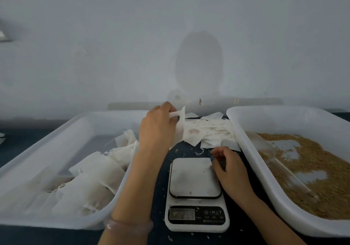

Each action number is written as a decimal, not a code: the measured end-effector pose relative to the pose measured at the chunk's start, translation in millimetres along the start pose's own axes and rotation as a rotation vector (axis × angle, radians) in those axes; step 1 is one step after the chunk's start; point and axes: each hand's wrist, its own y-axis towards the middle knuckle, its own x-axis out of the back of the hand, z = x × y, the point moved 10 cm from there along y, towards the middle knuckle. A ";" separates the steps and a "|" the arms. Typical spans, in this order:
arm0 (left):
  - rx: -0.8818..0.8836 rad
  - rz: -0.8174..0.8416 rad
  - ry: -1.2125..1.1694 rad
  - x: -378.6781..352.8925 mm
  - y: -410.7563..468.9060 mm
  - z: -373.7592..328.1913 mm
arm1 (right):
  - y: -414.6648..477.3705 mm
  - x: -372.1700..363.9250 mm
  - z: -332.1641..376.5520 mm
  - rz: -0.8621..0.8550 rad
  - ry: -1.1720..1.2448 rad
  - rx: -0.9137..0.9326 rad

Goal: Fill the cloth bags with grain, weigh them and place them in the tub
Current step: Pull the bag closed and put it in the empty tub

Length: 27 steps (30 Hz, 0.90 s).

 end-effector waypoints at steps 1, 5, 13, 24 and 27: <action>0.026 0.009 0.034 6.5 6.4 3.9 | 1.2 -1.4 4.1 -0.005 0.038 -0.004; 0.143 -0.007 0.113 39.9 34.3 42.6 | -1.0 -8.4 11.1 0.000 0.102 -0.010; 0.348 0.226 0.219 14.9 58.6 133.3 | -3.1 0.0 1.4 -0.021 0.064 -0.030; 0.273 0.313 0.361 -19.6 68.2 123.4 | -1.9 0.3 -1.6 -0.033 0.032 -0.023; 0.128 0.241 0.298 -30.8 80.8 67.7 | -1.6 0.2 -0.2 -0.041 0.026 -0.014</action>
